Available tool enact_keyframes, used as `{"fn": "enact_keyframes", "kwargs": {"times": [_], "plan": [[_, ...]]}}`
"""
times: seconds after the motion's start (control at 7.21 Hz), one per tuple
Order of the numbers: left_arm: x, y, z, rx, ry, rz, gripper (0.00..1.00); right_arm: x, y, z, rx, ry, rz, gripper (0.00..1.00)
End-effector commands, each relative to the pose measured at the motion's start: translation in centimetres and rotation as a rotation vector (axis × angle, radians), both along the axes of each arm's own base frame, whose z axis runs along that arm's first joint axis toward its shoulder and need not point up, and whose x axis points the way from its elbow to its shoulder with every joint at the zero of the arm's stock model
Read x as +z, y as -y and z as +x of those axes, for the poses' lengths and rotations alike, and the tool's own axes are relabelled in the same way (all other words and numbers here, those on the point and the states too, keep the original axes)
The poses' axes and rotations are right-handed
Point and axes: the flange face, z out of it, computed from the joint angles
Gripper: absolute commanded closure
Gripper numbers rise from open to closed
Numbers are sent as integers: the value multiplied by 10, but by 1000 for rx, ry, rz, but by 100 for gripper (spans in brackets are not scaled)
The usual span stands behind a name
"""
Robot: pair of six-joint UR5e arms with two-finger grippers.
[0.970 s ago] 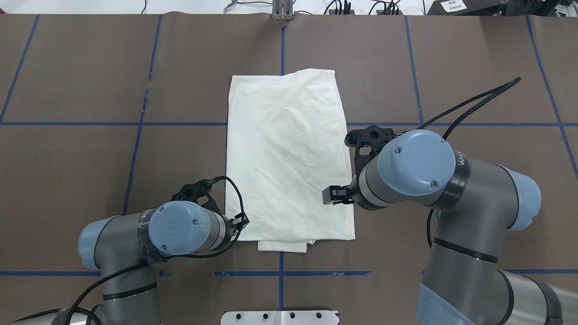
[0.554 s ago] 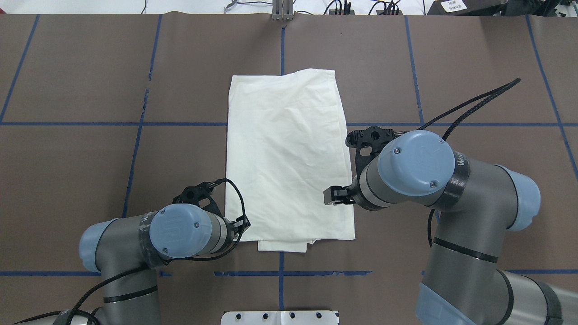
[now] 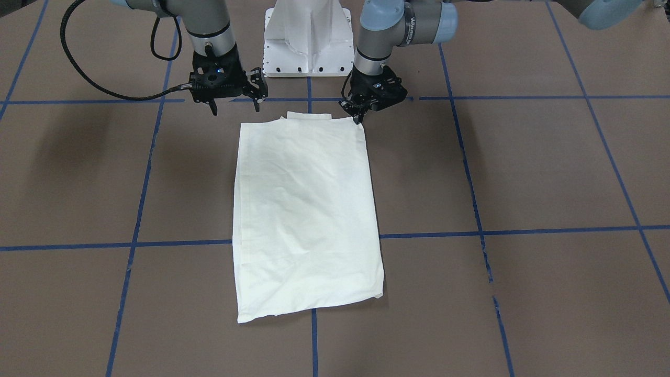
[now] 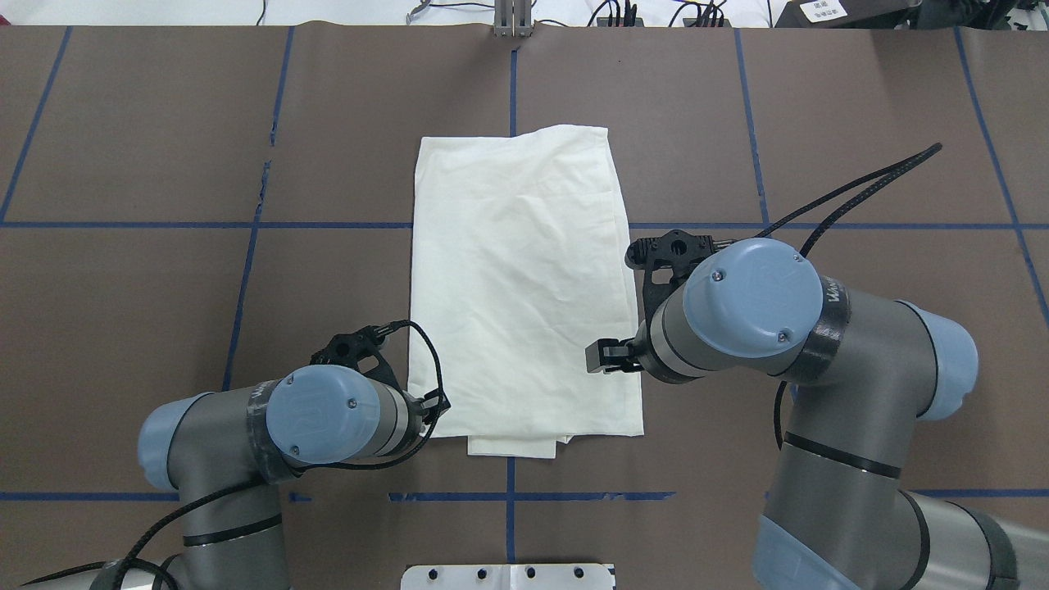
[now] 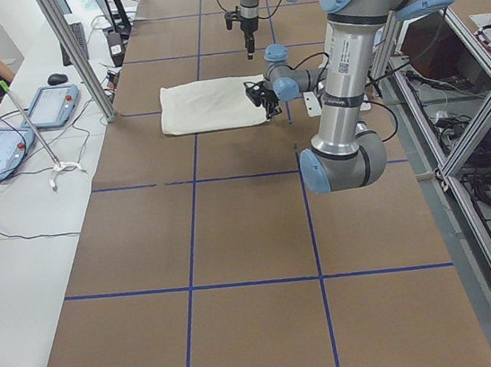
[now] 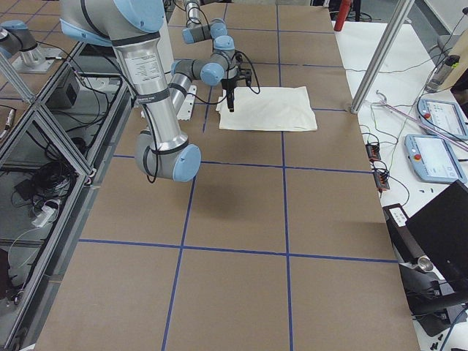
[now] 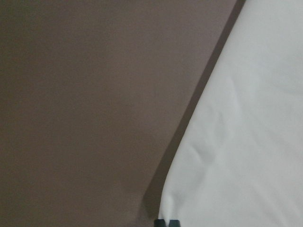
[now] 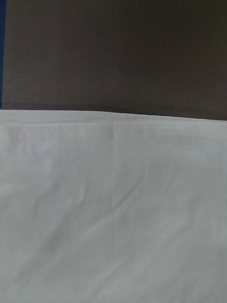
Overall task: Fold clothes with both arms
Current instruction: 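Grasp the near corners of the folded shirt with both grippers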
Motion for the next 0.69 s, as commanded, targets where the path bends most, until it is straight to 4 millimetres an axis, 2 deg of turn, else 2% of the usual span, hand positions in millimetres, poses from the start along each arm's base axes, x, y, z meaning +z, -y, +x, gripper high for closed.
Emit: {"fn": "enact_keyframes", "kwargs": {"times": [0.0, 0.28, 0.55], "plan": [[-4, -5, -2, 41, -5, 35, 100, -1, -12, -16, 65, 14, -97, 0], [-6, -7, -1, 50, -7, 41, 100, 1, -30, -49, 179, 140, -241, 0], [-5, -7, -1, 52, -5, 45, 100, 7, -30, -72, 294, 132, -363, 0]]}}
